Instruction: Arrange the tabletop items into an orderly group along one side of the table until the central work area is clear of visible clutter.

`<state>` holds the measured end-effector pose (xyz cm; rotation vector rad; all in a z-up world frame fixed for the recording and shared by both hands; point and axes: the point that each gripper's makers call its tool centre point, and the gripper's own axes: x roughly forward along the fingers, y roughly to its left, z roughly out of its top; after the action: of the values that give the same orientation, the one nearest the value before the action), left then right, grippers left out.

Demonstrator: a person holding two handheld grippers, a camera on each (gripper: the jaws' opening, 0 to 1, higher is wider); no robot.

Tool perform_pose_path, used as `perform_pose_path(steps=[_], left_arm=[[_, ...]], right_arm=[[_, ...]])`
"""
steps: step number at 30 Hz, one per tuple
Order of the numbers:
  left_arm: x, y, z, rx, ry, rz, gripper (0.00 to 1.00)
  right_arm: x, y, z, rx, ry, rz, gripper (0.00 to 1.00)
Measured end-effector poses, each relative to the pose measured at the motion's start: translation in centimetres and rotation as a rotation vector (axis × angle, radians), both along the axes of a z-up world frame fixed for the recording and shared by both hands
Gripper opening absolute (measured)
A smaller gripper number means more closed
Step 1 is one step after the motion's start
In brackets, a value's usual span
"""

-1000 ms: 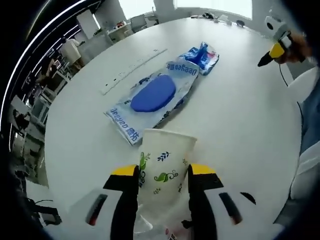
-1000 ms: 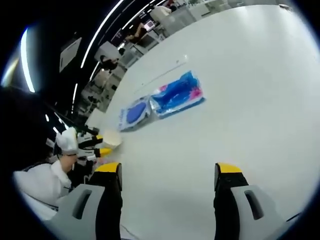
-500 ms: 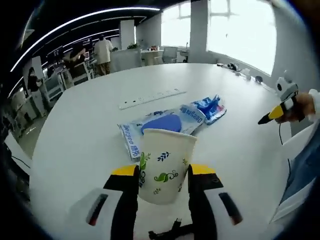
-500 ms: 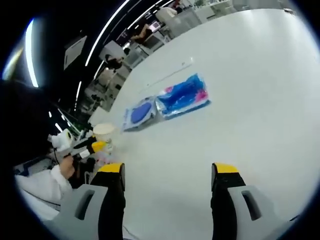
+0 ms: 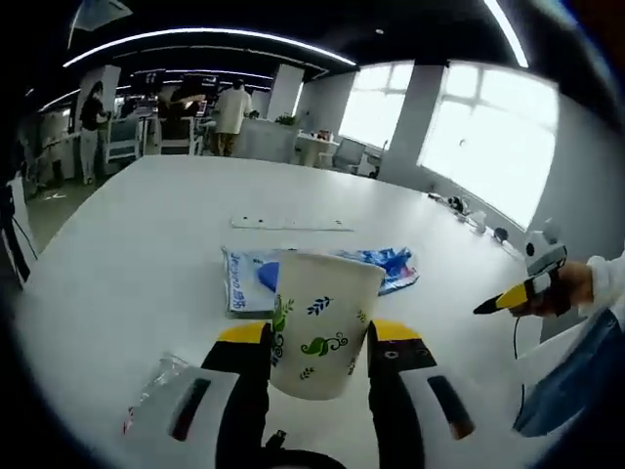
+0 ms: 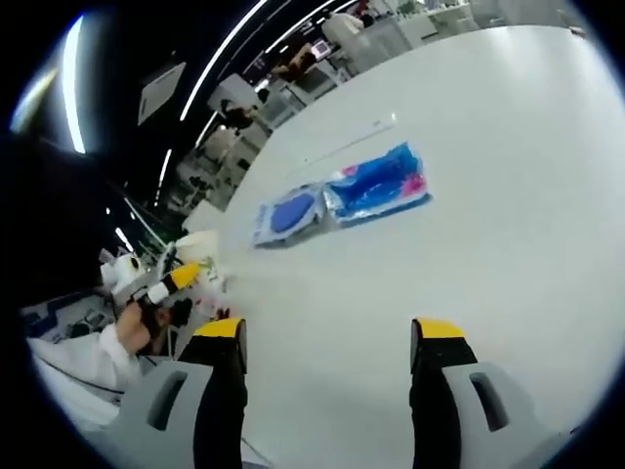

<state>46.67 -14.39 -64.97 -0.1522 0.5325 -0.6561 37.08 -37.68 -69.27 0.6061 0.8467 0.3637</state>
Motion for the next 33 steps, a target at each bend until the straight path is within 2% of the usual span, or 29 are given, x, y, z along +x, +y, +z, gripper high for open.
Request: perform_pose_path(steps=[6,10,18,23,27,31,33], left_arm=[[-1.2,0.4,0.1,0.008,-0.009,-0.011,0.38],[-2.1,0.4,-0.1,0.019,-0.001,-0.024,0.38],[-3.9,0.0,0.7,0.03,-0.02,-0.043,0.38],[-5.1,0.0,1.1,0.043,-0.033,-0.049,0.39],[-6.1,0.1,1.1,0.059,-0.035,-0.049,0.39],[-7.2,0.0,0.9,0.099,-0.043,-0.072,0.39],[-7.6,0.0,0.9,0.108,-0.044,-0.078,0.39]], right_arm=[[-0.1,0.9,0.3,0.005,-0.006,0.028,0.66],[0.3,1.6,1.2,0.004,-0.028,0.056,0.65],[1.7,3.2,3.4,0.006,-0.088,0.131,0.63],[2.4,5.1,5.3,-0.027,-0.164,0.234,0.61],[2.4,7.2,6.5,-0.023,-0.201,0.315,0.58],[2.4,9.7,7.5,-0.05,-0.254,0.434,0.53],[2.5,11.0,8.3,-0.035,-0.286,0.481,0.48]])
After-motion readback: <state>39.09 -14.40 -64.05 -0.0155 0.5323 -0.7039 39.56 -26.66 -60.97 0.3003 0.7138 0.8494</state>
